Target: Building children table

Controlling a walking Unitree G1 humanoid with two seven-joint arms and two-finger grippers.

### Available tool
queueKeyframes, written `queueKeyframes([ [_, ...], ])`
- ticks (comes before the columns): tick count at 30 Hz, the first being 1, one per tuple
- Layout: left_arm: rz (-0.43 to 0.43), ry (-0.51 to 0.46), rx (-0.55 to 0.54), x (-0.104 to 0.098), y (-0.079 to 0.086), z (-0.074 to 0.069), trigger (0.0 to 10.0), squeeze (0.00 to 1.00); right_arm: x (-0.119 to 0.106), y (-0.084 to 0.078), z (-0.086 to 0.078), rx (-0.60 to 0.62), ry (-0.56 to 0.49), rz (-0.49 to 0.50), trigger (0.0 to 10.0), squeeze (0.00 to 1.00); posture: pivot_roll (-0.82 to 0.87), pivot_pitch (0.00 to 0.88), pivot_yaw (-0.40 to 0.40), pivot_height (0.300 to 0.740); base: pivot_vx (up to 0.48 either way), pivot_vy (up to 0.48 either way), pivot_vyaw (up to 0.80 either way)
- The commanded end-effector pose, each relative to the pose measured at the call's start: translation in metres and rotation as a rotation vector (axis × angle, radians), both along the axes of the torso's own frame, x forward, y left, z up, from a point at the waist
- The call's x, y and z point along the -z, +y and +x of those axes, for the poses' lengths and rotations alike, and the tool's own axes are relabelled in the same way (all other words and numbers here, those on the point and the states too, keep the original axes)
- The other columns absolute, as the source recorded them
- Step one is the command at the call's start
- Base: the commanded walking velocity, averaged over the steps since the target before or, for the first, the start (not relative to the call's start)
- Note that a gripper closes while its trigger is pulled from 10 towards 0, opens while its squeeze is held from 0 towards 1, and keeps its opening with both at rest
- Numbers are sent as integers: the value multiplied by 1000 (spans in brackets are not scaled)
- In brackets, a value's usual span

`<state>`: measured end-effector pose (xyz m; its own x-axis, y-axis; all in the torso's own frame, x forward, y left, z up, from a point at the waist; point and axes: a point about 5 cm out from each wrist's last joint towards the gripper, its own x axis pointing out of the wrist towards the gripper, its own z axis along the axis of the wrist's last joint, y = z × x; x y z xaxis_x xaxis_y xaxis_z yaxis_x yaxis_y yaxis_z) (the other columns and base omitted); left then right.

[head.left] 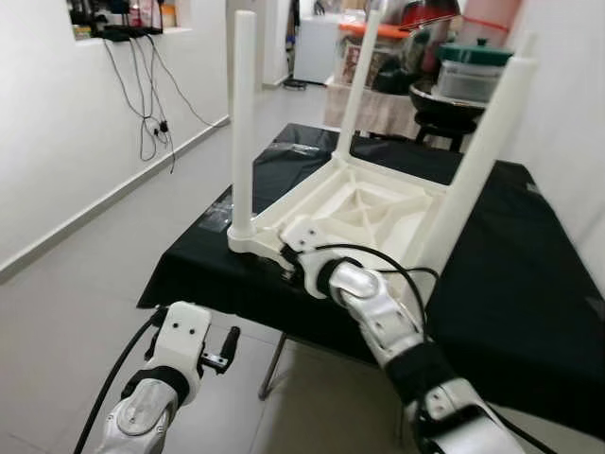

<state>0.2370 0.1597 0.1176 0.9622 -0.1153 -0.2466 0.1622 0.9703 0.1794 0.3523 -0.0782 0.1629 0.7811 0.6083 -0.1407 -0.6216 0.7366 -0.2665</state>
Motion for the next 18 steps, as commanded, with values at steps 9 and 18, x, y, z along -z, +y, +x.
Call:
queueKeyframes([
  [9, 43, -27, -2, -2, 5, 4, 10000, 0, 8, -22, -16, 159, 17, 128, 10000, 0, 42, 0, -66, 740, 0, 136, 0],
  [18, 38, -59, 17, -5, 4, 7, 10000, 0, 21, -25, -41, 96, 134, 137, 10000, 0, 40, 0, -59, 740, 0, 0, 0],
])
